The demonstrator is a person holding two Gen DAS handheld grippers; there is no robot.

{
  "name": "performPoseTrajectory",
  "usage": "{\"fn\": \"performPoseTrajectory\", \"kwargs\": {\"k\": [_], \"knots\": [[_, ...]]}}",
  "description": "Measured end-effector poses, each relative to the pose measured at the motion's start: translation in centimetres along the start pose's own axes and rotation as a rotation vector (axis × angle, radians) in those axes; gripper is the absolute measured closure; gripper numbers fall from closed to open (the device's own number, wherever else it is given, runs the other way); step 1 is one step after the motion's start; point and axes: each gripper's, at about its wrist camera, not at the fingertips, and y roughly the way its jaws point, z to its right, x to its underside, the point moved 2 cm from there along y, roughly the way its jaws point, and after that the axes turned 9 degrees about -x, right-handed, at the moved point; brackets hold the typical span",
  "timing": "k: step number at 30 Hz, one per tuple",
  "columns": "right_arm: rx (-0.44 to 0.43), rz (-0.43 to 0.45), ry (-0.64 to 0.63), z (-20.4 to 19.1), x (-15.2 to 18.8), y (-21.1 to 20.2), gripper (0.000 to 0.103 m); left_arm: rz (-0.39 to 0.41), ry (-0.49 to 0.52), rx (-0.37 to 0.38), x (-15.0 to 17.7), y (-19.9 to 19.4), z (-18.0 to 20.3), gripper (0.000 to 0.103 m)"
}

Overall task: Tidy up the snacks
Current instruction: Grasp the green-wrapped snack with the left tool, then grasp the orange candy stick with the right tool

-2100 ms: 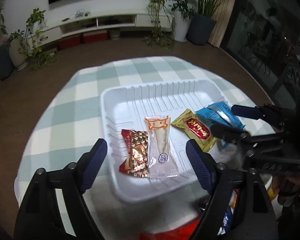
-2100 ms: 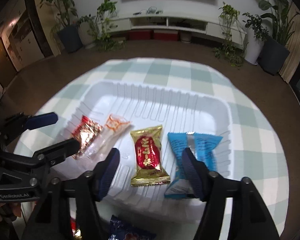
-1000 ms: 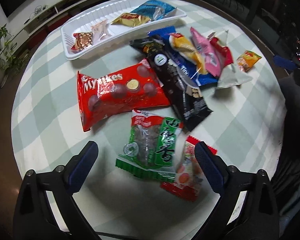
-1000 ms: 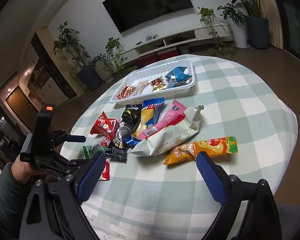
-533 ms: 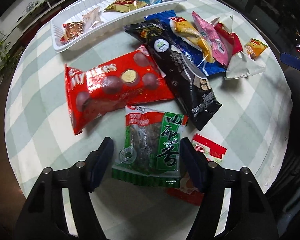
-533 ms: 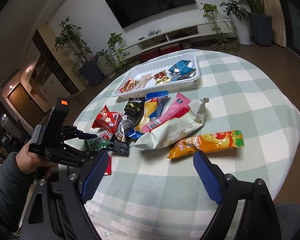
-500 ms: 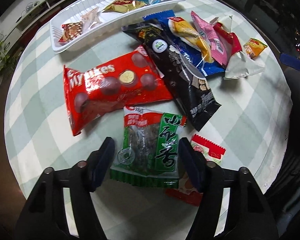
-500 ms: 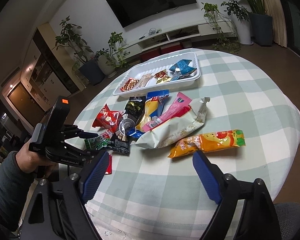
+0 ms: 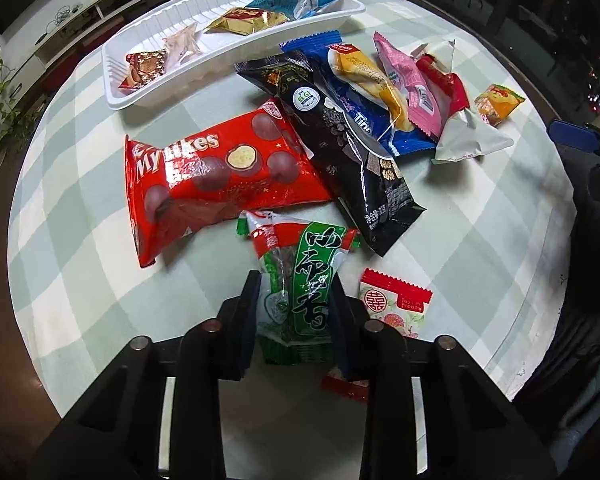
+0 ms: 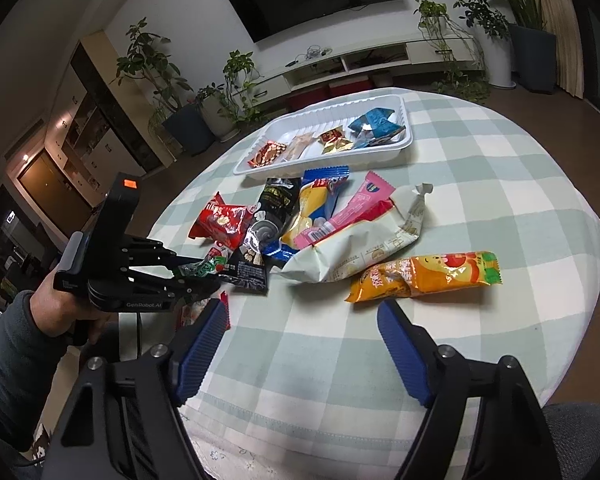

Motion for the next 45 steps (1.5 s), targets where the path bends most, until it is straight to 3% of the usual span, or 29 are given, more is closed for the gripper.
{"fn": "performPoseTrajectory", "kwargs": {"k": [7,13,17,24,31,33,34,38,45], "knots": [[0.046,-0.039,-0.066,1.2,-0.3,-1.0,0.024,0.036,-0.074,0.046,1.6,-0.7,-0.8,0.077],[0.117,-0.108,-0.251,1.6,-1.4,-1.3,0.024,0.073,-0.172,0.088,3.5,-1.4,-1.9,0.077],[0.149,-0.226,-0.483,1.7,-2.1,0.4,0.024,0.103,-0.236,0.107,4.8,-2.2,-2.7,0.077],[0.143,-0.425,-0.634,3.7,-3.5,4.0,0.027,0.161,-0.344,0.133,7.1,-3.8,-3.5,0.077],[0.119,-0.599,-0.661,5.0,-3.1,7.3,0.036,0.171,-0.370,0.151,7.9,-3.9,-3.0,0.077],[0.112,-0.638,-0.654,5.3,-2.7,8.0,0.046,0.175,-0.370,0.154,7.8,-3.9,-2.9,0.077],[0.096,-0.629,-0.643,5.3,-2.8,8.0,0.046,0.177,-0.370,0.154,7.7,-3.9,-2.9,0.077],[0.063,-0.630,-0.601,5.2,-2.6,7.8,0.063,0.178,-0.365,0.155,7.4,-3.9,-2.6,0.077],[0.046,-0.609,-0.538,4.2,-0.9,6.9,0.072,0.178,-0.363,0.158,7.2,-3.8,-2.0,0.077]]}}
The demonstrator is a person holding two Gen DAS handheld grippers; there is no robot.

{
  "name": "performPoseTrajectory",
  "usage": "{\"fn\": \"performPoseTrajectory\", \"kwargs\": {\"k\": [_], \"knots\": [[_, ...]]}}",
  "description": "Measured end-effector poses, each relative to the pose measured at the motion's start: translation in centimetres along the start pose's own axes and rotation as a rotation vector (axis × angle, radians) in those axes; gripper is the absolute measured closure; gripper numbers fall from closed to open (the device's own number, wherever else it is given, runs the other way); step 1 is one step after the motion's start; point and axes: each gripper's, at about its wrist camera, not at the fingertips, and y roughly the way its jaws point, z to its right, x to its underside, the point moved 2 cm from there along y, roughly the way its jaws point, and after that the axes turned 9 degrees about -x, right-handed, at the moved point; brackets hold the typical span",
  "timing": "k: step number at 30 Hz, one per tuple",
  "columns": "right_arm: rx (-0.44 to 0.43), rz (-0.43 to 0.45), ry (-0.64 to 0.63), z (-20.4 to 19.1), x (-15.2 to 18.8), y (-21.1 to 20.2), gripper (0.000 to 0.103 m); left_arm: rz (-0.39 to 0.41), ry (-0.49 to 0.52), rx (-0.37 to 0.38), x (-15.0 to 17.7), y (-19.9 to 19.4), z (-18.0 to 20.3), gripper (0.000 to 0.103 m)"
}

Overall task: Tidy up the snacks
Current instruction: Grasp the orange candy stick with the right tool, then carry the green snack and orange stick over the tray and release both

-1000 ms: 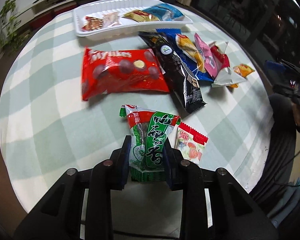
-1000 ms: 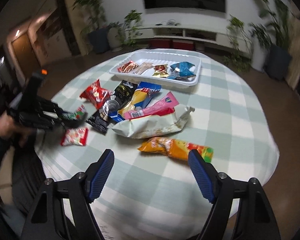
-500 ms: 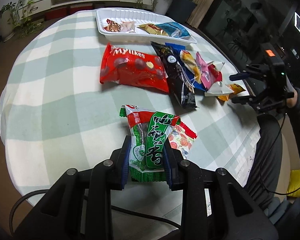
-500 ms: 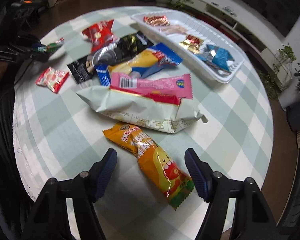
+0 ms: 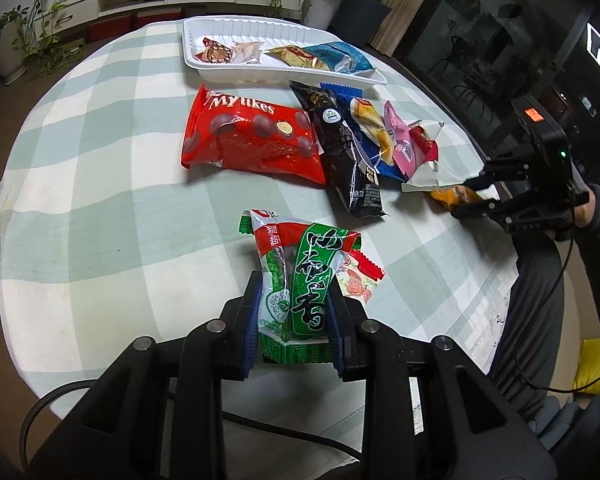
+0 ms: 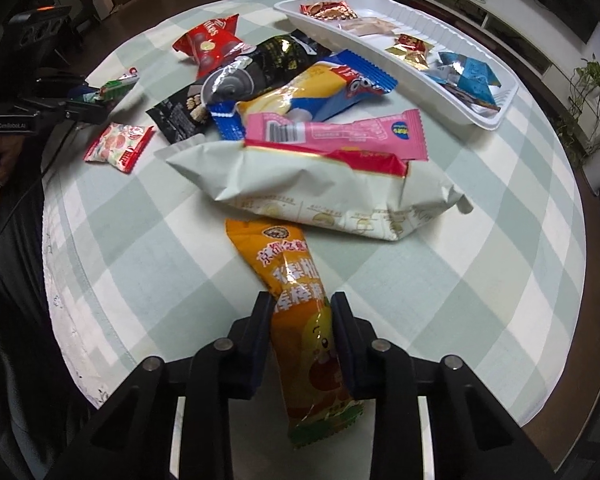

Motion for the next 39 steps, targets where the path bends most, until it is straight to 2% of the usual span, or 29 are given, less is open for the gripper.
{"fn": "performPoseTrajectory", "kwargs": {"k": [4,10,16,21,24,29,33,36,39], "knots": [[-0.034,0.025,0.033,-1.5,0.9,-0.5,0.077,0.004,0.000,0.000,0.0,-0.3,0.1,0.077],[-0.108,0.152,0.107,-4.1,2.0,-3.0,0.083,0.022,-0.007,0.009,-0.2,-1.2,0.2,0.077],[-0.222,0.303,0.193,-4.2,2.4,-6.0,0.088,0.048,-0.002,0.018,-1.1,-2.4,0.3,0.077],[-0.272,0.384,0.245,-4.2,2.4,-7.2,0.088,0.075,-0.019,0.044,-2.1,-3.4,0.1,0.077],[-0.302,0.465,0.302,-2.8,1.9,-8.6,0.088,0.095,-0.018,0.042,-3.3,-4.0,-0.1,0.077],[-0.322,0.622,0.469,1.4,-0.1,-11.4,0.088,0.143,-0.014,0.044,-7.4,-4.7,-0.7,0.077],[-0.322,0.757,0.631,6.1,-3.1,-13.7,0.088,0.180,-0.020,0.035,-12.8,-4.7,-1.7,0.077],[-0.354,0.849,0.693,9.0,-6.4,-15.1,0.088,0.195,-0.031,0.028,-17.1,-4.2,-2.5,0.077],[-0.357,0.864,0.690,10.5,-10.4,-15.0,0.088,0.185,-0.017,-0.007,-21.8,-2.4,-2.8,0.077]]}}
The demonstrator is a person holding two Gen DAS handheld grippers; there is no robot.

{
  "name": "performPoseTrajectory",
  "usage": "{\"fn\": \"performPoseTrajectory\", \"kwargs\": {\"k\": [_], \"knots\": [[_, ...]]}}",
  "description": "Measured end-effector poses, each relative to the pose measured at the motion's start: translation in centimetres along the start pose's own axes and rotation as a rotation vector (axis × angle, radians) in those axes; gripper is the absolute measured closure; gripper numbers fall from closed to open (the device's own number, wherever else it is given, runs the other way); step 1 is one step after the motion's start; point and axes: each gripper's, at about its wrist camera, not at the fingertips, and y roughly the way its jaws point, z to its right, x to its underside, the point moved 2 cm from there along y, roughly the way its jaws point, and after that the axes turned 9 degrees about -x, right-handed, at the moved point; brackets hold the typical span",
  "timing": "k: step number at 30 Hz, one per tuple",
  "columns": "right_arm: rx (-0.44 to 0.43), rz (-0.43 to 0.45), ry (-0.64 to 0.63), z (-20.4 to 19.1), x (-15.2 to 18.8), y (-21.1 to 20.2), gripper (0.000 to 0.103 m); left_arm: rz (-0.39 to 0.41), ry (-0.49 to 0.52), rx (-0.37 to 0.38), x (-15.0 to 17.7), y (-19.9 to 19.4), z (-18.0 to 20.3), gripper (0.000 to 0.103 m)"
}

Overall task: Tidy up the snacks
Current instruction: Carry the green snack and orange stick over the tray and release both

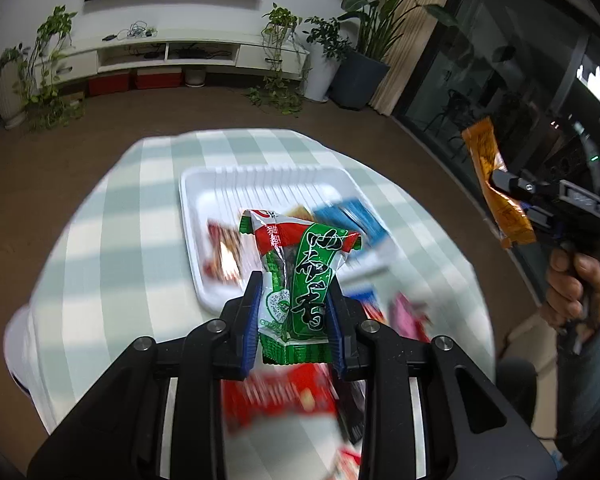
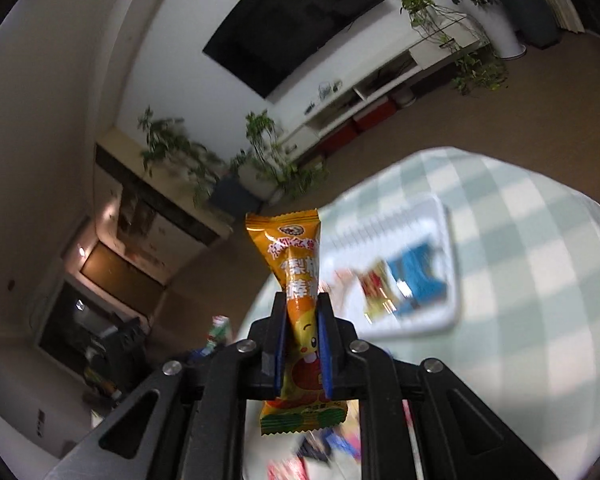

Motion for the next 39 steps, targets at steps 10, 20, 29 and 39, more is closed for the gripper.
{"fn": "performPoseTrajectory", "kwargs": {"k": [10,20,29,39], "knots": [[0.166,-0.153,0.042,5.3,-0.9,14.0,0.088,-0.109,0.019,-0.105,-4.5,12.5,-0.7,0.077],[0.307,-0.218,0.037,9.4,0.6,17.7,0.088,-0.184,0.022,-0.137,-2.5,18.7,-0.8,0.076],[0.330,-0.233,0.030,9.9,1.2,18.2,0.087,-0.200,0.020,-0.162,-2.3,19.2,-0.9,0.073],[0.333,-0.234,-0.011,8.4,1.3,17.9,0.058,-0.183,0.021,-0.170,-2.1,17.8,-0.5,0.046]]}}
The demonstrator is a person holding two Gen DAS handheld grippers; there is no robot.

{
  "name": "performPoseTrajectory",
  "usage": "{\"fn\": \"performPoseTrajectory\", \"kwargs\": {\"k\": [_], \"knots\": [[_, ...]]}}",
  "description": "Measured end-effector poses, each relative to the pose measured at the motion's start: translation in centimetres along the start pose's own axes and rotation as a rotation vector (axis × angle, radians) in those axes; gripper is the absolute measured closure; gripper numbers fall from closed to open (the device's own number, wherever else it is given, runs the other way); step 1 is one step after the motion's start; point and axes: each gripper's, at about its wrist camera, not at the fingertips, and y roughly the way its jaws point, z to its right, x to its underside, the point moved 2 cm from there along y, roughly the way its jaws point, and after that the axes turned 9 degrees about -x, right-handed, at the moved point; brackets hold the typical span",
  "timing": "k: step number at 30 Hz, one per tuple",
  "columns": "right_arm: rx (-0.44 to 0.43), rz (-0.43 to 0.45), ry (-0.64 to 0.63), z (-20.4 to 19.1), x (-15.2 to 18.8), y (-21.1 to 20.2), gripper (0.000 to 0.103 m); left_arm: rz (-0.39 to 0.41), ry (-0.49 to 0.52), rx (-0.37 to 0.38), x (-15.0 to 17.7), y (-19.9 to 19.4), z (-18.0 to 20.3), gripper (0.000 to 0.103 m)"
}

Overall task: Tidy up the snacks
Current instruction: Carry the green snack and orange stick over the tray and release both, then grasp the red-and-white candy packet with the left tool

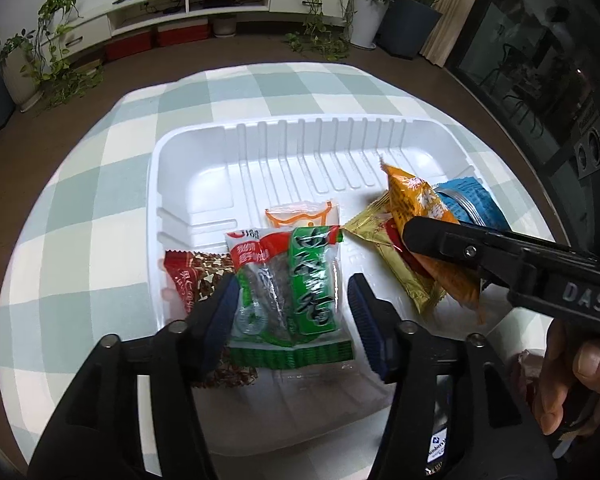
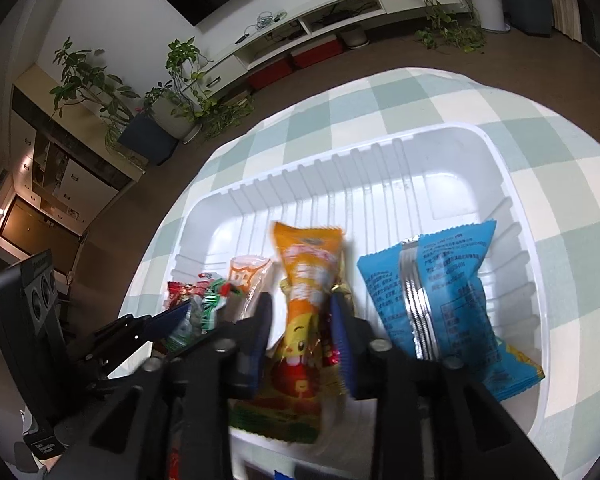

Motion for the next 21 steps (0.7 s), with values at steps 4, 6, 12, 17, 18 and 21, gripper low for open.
{"fn": "performPoseTrajectory", "kwargs": {"k": [4,6,12,17,18,21], "knots": [[0.001,0.026,-0.024,-0.8,0.2,-1.4,0.050,0.037,-0.007,-0.009,0.3,-1.9,-0.2,0.036],[-0.004,0.044,-0.033,-1.3,0.4,-2.5,0.041,0.060,-0.022,-0.009,0.6,-3.4,-0.6,0.031],[-0.079,0.115,0.002,-2.2,1.9,-7.6,0.013,0.150,-0.067,0.010,2.6,-8.7,-2.0,0.010],[-0.134,0.162,0.013,-2.7,4.9,-11.5,0.008,0.224,-0.070,0.034,4.8,-13.0,-2.1,0.001],[-0.148,0.170,0.016,-2.7,6.1,-12.5,0.007,0.248,-0.057,0.038,5.6,-14.1,-1.9,0.001],[-0.163,0.192,0.024,-2.5,9.0,-14.5,0.005,0.293,-0.019,0.041,8.0,-16.5,-1.1,0.000]]}}
